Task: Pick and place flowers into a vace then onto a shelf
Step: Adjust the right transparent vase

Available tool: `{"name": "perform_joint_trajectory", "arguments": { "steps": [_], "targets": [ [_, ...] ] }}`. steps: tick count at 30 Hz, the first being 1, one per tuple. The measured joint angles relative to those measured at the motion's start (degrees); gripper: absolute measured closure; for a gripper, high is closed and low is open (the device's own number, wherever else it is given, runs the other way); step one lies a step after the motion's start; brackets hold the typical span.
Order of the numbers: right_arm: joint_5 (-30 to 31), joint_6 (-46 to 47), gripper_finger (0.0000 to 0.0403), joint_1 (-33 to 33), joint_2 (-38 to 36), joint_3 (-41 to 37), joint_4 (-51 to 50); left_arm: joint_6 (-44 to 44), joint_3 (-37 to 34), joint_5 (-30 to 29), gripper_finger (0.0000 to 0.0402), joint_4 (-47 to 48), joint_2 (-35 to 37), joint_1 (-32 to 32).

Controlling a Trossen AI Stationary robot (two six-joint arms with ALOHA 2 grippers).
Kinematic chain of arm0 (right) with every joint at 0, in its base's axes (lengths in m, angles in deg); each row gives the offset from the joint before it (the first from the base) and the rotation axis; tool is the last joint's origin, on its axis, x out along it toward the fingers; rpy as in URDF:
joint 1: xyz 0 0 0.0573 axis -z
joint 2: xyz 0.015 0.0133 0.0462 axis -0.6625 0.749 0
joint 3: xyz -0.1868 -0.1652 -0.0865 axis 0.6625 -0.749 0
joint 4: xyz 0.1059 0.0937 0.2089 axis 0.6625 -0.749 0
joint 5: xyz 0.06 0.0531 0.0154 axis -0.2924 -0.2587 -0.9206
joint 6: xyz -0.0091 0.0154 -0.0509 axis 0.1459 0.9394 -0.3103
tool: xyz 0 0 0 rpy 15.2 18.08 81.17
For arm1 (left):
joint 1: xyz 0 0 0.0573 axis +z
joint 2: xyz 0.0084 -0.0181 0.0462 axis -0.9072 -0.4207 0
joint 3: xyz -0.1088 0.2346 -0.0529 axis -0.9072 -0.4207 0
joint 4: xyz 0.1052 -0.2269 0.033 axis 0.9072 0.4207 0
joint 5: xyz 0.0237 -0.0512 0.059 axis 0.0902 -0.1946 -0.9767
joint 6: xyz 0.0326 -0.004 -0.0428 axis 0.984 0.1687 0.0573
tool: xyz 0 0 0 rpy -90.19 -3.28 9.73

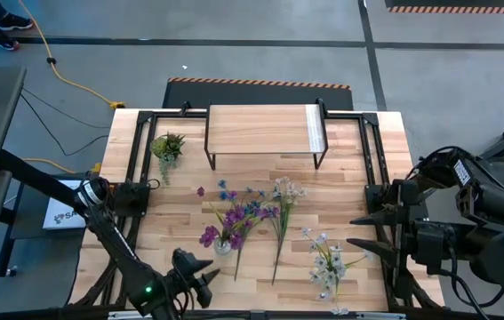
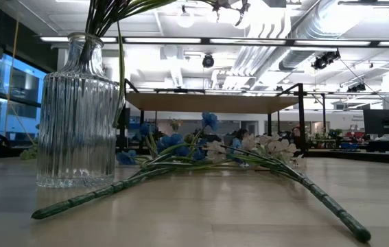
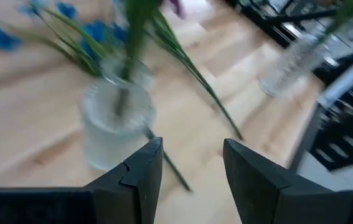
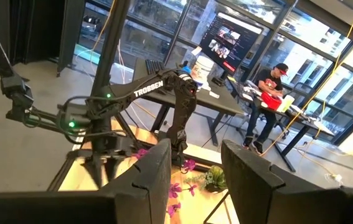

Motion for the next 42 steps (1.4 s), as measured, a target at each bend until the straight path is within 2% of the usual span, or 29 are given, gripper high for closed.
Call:
{"name": "perform_joint_trajectory", "arguments": {
  "steps": [3,6,19,23,34,39,42],
  "targets": [
    [0.0,-0.51,0.0269,-0.02,0.0,-0.01,0.02,4.99,0.0,4.64,0.0203,-5.67,0.0,0.06],
    [-0.04,-0.74,0.0269,0.34,0.0,0.01,0.02,5.62,0.0,8.09,0.0204,-7.29,0.0,0.01],
    [-1.04,-1.61,0.0269,3.57,0.0,0.01,-0.21,5.42,0.02,12.23,0.0204,-10.47,-0.53,0.01],
    [-5.7,0.17,0.0269,4.63,0.0,-0.01,-0.73,5.42,0.02,13.14,0.0204,-10.44,-0.53,0.01],
    [-24.8,8.72,0.0269,4.51,0.0,-0.01,2.07,5.37,0.02,18.52,0.0204,-4.69,-0.52,0.01],
    [-27.39,13.74,0.0269,2.24,0.0,-0.01,3.8,4.28,0.02,21.34,0.0204,-1.93,-0.52,-0.01],
    [-27.61,20.93,0.0269,-0.09,0.01,-0.01,3.03,4.07,0.02,23.47,0.0204,-0.72,-0.52,-0.18]
  ]
}}
